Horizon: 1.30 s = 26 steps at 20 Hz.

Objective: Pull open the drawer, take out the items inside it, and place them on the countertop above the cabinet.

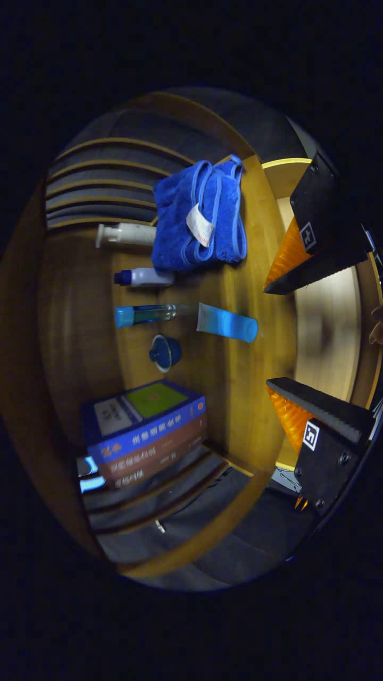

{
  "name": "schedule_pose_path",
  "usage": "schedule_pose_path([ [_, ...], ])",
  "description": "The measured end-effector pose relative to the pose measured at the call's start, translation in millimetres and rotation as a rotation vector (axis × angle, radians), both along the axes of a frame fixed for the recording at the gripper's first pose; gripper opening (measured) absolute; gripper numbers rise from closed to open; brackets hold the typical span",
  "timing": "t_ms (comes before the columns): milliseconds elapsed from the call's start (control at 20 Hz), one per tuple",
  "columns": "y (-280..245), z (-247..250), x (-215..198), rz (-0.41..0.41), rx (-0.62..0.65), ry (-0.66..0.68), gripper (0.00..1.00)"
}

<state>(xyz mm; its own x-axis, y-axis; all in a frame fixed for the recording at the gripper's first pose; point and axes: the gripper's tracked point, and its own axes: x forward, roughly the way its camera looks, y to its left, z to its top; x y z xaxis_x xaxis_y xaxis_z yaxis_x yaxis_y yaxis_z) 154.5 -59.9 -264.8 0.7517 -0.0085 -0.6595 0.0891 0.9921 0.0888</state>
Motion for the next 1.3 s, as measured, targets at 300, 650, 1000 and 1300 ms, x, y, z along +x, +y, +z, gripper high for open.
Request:
schedule_pose_path([
  [300,16.8,47.5,-96.3,0.008,-0.057,-0.254,0.99],
  [650,18.7,19.1,-207.2,-0.018,-0.083,-0.374,0.99],
  [1000,8.4,-57.6,-226.7,-0.08,-0.066,-0.317,0.99],
  [1300,6.0,-80.8,-209.5,-0.073,-0.082,-0.271,0.99],
])
